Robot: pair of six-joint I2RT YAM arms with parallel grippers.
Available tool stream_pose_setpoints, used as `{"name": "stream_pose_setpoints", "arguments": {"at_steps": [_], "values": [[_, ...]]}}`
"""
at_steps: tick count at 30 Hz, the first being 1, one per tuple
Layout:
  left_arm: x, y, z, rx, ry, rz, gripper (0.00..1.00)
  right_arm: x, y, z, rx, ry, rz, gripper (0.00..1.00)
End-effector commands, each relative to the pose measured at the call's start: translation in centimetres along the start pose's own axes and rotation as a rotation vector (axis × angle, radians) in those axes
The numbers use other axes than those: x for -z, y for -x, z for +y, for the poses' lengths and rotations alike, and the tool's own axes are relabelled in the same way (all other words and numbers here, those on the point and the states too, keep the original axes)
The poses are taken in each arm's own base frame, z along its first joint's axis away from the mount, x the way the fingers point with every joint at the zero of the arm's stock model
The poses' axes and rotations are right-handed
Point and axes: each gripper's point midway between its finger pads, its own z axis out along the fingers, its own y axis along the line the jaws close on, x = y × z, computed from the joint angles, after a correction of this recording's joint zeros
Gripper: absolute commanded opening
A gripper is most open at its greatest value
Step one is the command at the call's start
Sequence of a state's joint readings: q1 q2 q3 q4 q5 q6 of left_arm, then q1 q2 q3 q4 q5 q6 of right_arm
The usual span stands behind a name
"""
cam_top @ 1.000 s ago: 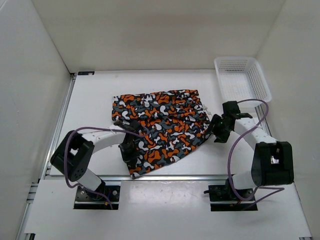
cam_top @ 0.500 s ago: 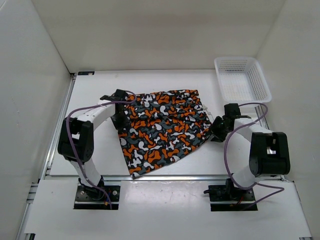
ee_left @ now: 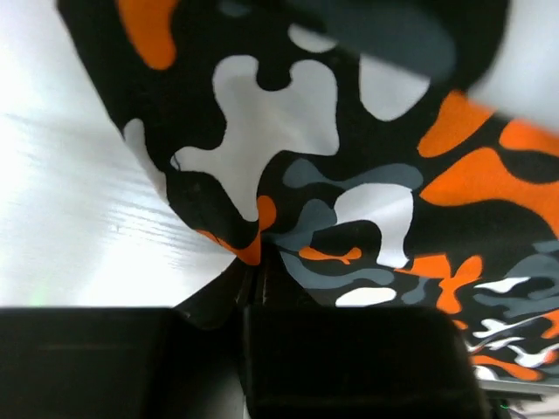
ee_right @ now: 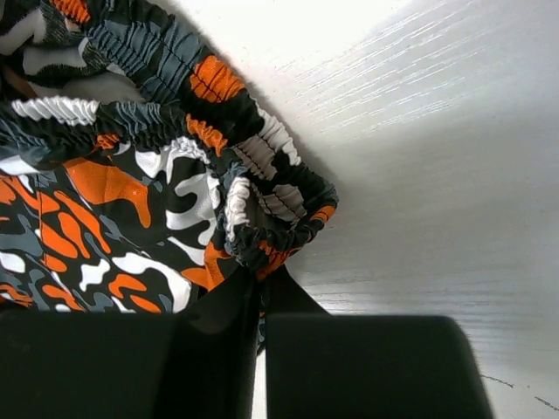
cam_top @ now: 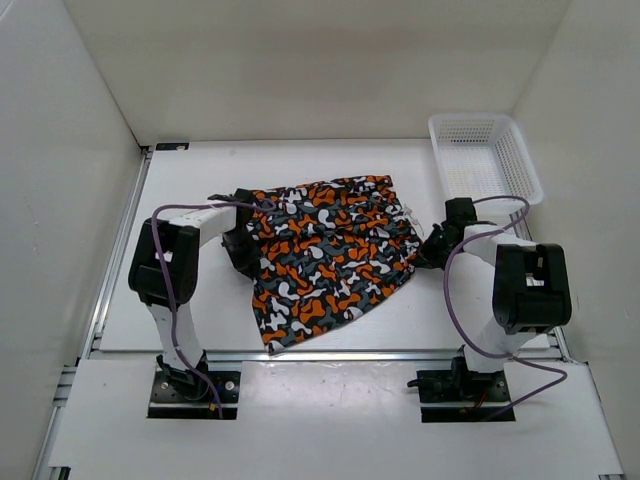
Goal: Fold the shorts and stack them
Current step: Fold the shorts
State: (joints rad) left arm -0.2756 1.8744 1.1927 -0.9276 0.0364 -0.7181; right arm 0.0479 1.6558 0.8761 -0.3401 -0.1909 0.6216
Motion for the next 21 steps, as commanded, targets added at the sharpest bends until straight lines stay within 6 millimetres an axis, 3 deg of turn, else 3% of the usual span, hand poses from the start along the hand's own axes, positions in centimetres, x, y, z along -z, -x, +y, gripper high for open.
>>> {"name": "stream_pose_setpoints", "arguments": {"at_steps": [1, 3, 4, 7, 8, 9, 10, 12, 14, 15, 17, 18, 20, 21], "values": [[-0.4, 3.7, -1.0, 0.014, -0.042, -0.051, 0.10, 0.8, -0.5, 0.2, 0.013, 0.022, -0.001, 0.00], [0.6, 5.8, -1.1, 0.026, -0.041, -0.086, 0.10, 1.1, -1.5, 0.4, 0.007, 0.035, 0.021, 0.00], [1.7, 8.0, -1.4, 0.034, -0.047, -0.117, 0.10, 1.2, -1.9, 0.6, 0.001, 0.037, 0.025, 0.00], [3.5, 11.4, -0.5, 0.053, 0.006, -0.158, 0.10, 1.3, -2.4, 0.6, 0.011, 0.039, 0.029, 0.00], [4.5, 13.8, -1.2, 0.049, 0.001, -0.201, 0.10, 1.3, -2.5, 0.8, 0.011, 0.047, 0.034, 0.02], [4.9, 14.7, -1.0, 0.048, 0.010, -0.212, 0.10, 1.5, -2.2, 1.2, 0.024, 0.061, 0.030, 0.10], [5.4, 15.4, -0.8, 0.053, 0.012, -0.213, 0.15, 1.6, -1.9, 1.4, 0.038, 0.067, 0.022, 0.32], [6.7, 16.5, -0.6, 0.044, 0.006, -0.230, 0.48, 2.5, -2.0, 2.2, 0.065, 0.087, 0.021, 0.56], [7.5, 15.9, 0.6, 0.058, 0.017, -0.231, 0.85, 3.5, -1.8, 2.6, 0.069, 0.095, 0.011, 0.77], [9.7, 15.9, 1.2, 0.075, -0.009, -0.278, 0.99, 4.4, -1.7, 3.4, 0.087, 0.116, -0.011, 0.77], [11.3, 15.0, 2.8, 0.110, -0.025, -0.309, 0.99, 5.2, -1.4, 3.7, 0.094, 0.122, -0.039, 0.77], [12.5, 12.9, 4.1, 0.135, -0.037, -0.326, 0.99, 6.1, -1.4, 3.6, 0.096, 0.116, -0.057, 0.77], [13.3, 11.0, 5.4, 0.173, -0.074, -0.344, 0.95, 6.9, -1.2, 3.6, 0.100, 0.112, -0.085, 0.77], [11.5, 8.7, 6.9, 0.189, -0.061, -0.290, 0.95, 7.6, -1.1, 3.6, 0.104, 0.115, -0.105, 0.76]]}}
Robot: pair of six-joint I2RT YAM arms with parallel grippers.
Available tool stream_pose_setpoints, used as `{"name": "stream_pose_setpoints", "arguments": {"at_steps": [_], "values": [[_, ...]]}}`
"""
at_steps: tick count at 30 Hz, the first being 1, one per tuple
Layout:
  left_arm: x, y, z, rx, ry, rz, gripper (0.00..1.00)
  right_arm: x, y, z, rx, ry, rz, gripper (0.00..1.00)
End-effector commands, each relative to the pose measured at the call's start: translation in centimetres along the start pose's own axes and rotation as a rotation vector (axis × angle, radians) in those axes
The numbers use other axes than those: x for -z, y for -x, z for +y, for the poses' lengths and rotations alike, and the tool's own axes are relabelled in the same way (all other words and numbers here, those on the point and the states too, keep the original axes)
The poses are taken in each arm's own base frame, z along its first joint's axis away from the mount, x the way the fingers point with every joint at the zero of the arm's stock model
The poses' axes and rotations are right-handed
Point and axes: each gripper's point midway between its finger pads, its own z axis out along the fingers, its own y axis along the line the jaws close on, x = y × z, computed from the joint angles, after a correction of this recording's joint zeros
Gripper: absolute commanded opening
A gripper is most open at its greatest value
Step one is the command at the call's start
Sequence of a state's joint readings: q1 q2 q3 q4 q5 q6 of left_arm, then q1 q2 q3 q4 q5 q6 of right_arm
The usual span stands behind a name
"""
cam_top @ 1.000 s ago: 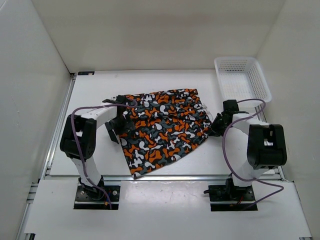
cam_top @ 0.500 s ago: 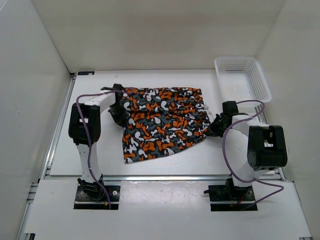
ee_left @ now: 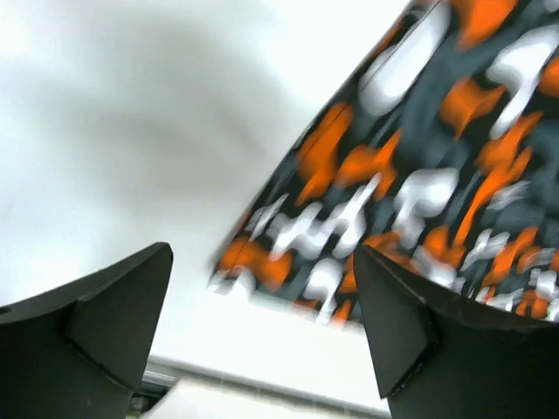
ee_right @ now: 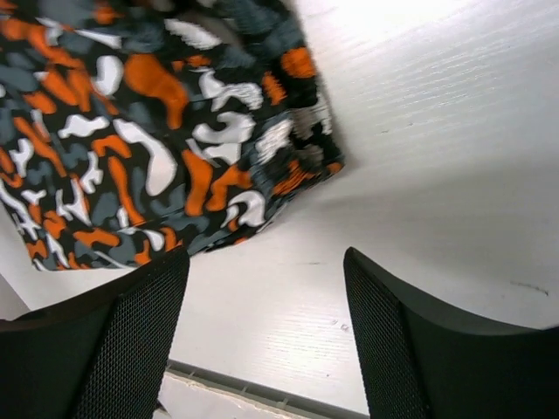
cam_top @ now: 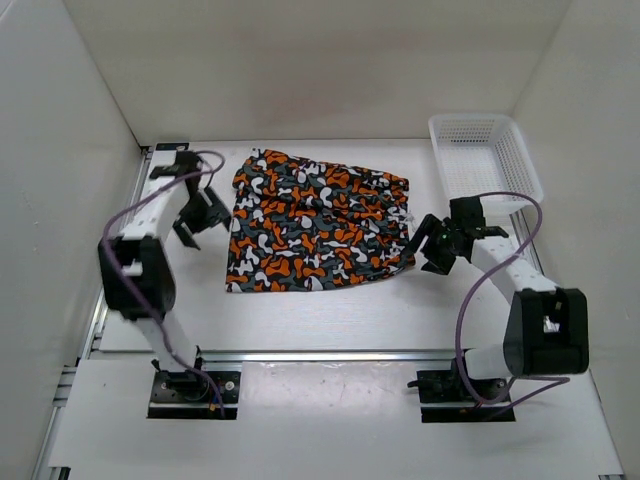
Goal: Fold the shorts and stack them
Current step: Fold the shorts
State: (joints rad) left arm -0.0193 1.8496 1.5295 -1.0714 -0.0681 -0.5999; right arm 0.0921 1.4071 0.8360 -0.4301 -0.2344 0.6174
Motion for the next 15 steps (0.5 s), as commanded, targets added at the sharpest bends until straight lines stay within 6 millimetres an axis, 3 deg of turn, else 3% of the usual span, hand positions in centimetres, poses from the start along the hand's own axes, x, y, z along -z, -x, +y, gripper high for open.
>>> {"name": "stream_pose_setpoints", "arguments": {"at_steps": [1, 3, 4, 8, 10, 15], "values": [[4.9, -3.4, 2.5, 0.077, -0.104, -0.053, 0.94, 2.2, 1.0, 0.5, 0.033, -0.013, -0.070, 0.76], [4.3, -5.4, 3.0, 0.100, -0.144, -0.026, 0.94, 2.8, 1.0, 0.6, 0.035, -0.015, -0.084, 0.73], [3.3, -7.6, 3.7, 0.112, -0.142, 0.020, 0.93, 2.8, 0.9, 0.3, 0.033, -0.027, -0.082, 0.71], [0.1, -12.3, 2.1, 0.106, -0.217, 0.173, 0.93, 2.6, -0.2, 0.1, 0.005, -0.016, -0.052, 0.62], [-0.9, -13.5, 1.0, 0.074, -0.217, 0.209, 0.93, 2.2, -0.7, 0.0, -0.005, -0.006, -0.040, 0.59], [-3.5, -12.6, 1.3, 0.093, -0.128, 0.196, 0.92, 1.9, -1.7, -0.4, -0.019, 0.003, -0.018, 0.59]]}}
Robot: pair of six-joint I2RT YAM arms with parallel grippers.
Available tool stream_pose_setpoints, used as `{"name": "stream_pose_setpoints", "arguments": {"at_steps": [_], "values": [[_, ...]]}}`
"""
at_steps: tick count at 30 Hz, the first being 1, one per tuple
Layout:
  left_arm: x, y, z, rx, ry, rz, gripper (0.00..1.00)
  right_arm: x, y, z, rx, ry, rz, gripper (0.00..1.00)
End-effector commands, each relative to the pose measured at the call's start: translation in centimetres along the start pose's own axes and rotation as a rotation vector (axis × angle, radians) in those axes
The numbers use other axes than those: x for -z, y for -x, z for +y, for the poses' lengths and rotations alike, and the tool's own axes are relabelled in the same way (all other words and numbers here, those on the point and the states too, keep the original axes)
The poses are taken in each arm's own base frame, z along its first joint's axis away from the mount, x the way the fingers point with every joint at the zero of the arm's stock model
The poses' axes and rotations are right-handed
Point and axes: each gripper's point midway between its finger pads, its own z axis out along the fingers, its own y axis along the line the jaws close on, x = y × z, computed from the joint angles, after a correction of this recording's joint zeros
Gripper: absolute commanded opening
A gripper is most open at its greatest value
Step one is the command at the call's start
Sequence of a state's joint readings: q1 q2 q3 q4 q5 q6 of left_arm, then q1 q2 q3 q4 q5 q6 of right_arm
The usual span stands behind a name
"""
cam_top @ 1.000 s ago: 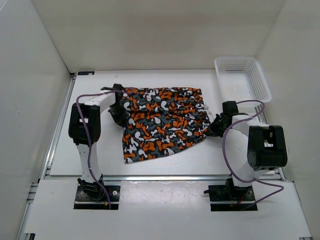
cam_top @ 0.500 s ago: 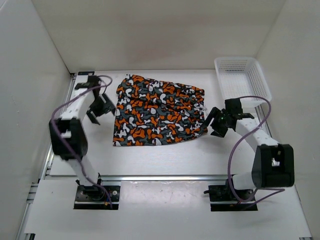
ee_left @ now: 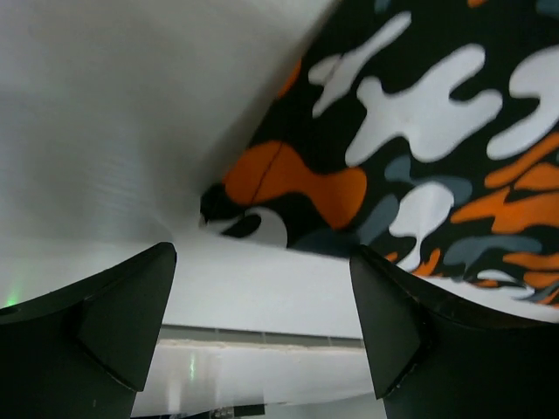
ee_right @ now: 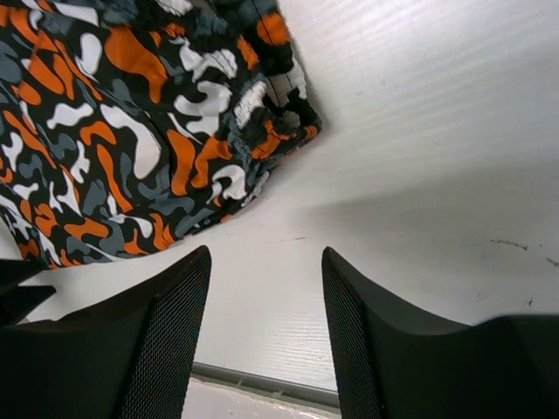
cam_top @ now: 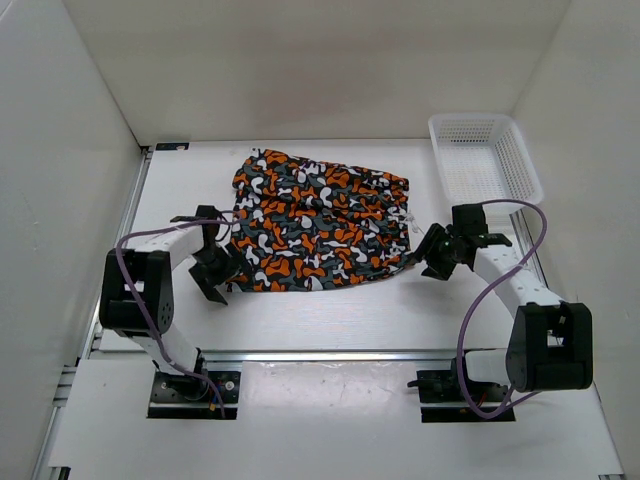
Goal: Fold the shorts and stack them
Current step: Fold the shorts
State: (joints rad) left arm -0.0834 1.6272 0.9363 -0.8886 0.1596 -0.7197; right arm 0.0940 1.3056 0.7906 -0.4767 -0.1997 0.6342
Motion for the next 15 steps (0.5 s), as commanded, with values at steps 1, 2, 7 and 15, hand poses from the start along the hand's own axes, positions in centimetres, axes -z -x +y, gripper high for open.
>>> {"name": "stream_pose_setpoints", "arguments": {"at_steps": [1, 2, 7, 15], "values": [[0.6, 2.7, -1.9, 0.017, -0.056, -0.101, 0.92, 0.6, -0.5, 0.4, -0.005, 0.030, 0.002, 0.59], [0.3, 2.8, -1.9, 0.019, -0.047, -0.091, 0.92, 0.8, -0.4, 0.6, -0.002, 0.036, -0.006, 0.59], [-1.0, 4.0, -1.8, 0.026, 0.003, -0.091, 0.70, 0.8, -0.7, 0.1, -0.021, 0.030, -0.005, 0.60], [-0.9, 4.5, -2.9, 0.002, -0.006, -0.112, 0.10, -0.9, -0.6, 1.0, -0.094, 0.092, 0.001, 0.60]]}}
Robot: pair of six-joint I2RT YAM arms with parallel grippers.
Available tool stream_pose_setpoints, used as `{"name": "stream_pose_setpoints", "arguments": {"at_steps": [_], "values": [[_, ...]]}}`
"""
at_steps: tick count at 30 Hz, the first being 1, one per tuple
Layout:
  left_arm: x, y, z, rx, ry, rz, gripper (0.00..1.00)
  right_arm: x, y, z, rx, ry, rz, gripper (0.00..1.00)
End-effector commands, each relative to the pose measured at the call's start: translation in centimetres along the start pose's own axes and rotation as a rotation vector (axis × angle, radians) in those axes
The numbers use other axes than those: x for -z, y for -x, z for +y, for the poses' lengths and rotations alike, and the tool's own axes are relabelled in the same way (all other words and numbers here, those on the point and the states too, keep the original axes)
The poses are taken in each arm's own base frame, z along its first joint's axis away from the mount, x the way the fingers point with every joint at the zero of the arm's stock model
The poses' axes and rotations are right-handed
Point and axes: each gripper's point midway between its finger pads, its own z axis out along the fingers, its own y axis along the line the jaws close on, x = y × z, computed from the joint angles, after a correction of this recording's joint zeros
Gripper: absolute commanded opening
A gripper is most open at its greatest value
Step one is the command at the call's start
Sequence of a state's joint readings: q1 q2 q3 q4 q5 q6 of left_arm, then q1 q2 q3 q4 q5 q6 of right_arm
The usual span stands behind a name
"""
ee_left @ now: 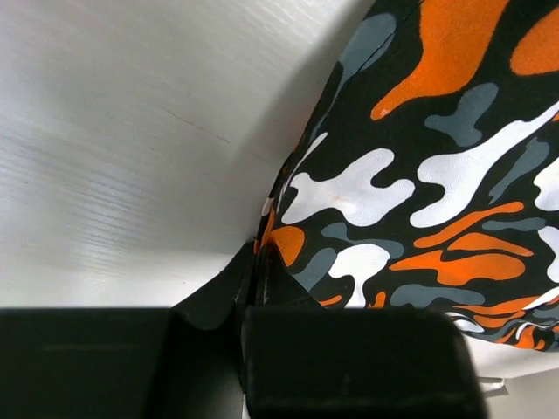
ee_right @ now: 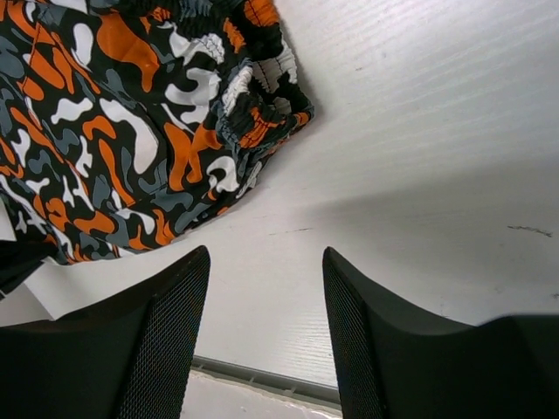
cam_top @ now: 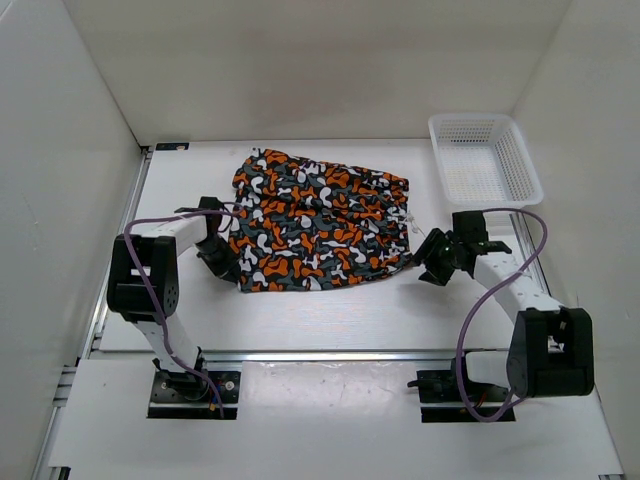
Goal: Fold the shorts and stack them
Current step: Fold the shorts
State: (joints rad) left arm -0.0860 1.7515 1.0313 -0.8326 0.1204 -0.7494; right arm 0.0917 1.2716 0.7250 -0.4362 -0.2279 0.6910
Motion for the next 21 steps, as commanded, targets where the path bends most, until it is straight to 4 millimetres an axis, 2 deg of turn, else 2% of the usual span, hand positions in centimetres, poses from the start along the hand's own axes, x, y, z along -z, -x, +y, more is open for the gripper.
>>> {"name": "stream_pose_setpoints", "arguments": {"at_steps": [1, 8, 9, 11, 13, 14, 15, 16, 18, 19, 20, 21], "values": [[0.4, 1.3, -1.1, -0.021, -0.019, -0.066, 0.10, -1.3, 0.5, 1.0, -0.053, 0.056, 0.003, 0.60], [0.3, 0.9, -1.4, -0.032, -0.025, -0.058, 0.10, -3.4, 0.7, 1.5, -0.071, 0.074, 0.047, 0.60], [0.3, 0.9, -1.4, -0.032, -0.025, -0.058, 0.10, -3.6, 1.2, 1.6, -0.068, 0.069, 0.031, 0.60], [0.3, 1.1, -1.5, -0.032, -0.025, -0.058, 0.10, -4.7, 1.3, 1.0, -0.075, 0.048, 0.039, 0.58], [0.5, 1.3, -1.8, -0.033, -0.032, -0.065, 0.10, -5.6, 1.6, 0.8, -0.087, 0.037, 0.036, 0.52], [0.5, 1.2, -1.9, -0.033, -0.038, -0.059, 0.10, -5.9, 2.1, 1.4, -0.069, 0.062, 0.017, 0.50], [0.5, 1.2, -1.9, -0.033, -0.038, -0.059, 0.10, -6.4, 2.3, 1.2, -0.082, 0.050, 0.010, 0.47], [0.8, 1.2, -2.0, -0.034, -0.046, -0.066, 0.10, -6.6, 2.6, 1.8, -0.069, 0.062, 0.005, 0.33], [1.5, 1.4, -2.5, -0.046, -0.065, -0.074, 0.10, -7.1, 3.2, 2.7, -0.061, 0.062, 0.013, 0.16], [1.8, 1.5, -2.6, -0.047, -0.072, -0.081, 0.10, -6.9, 3.6, 3.1, -0.060, 0.065, 0.010, 0.00], [2.7, 1.7, -3.0, -0.049, -0.080, -0.090, 0.10, -6.6, 3.5, 3.1, -0.054, 0.052, 0.023, 0.00], [3.4, 1.9, -3.2, -0.059, -0.086, -0.097, 0.10, -5.8, 4.3, 4.1, -0.035, 0.072, 0.002, 0.00]]}}
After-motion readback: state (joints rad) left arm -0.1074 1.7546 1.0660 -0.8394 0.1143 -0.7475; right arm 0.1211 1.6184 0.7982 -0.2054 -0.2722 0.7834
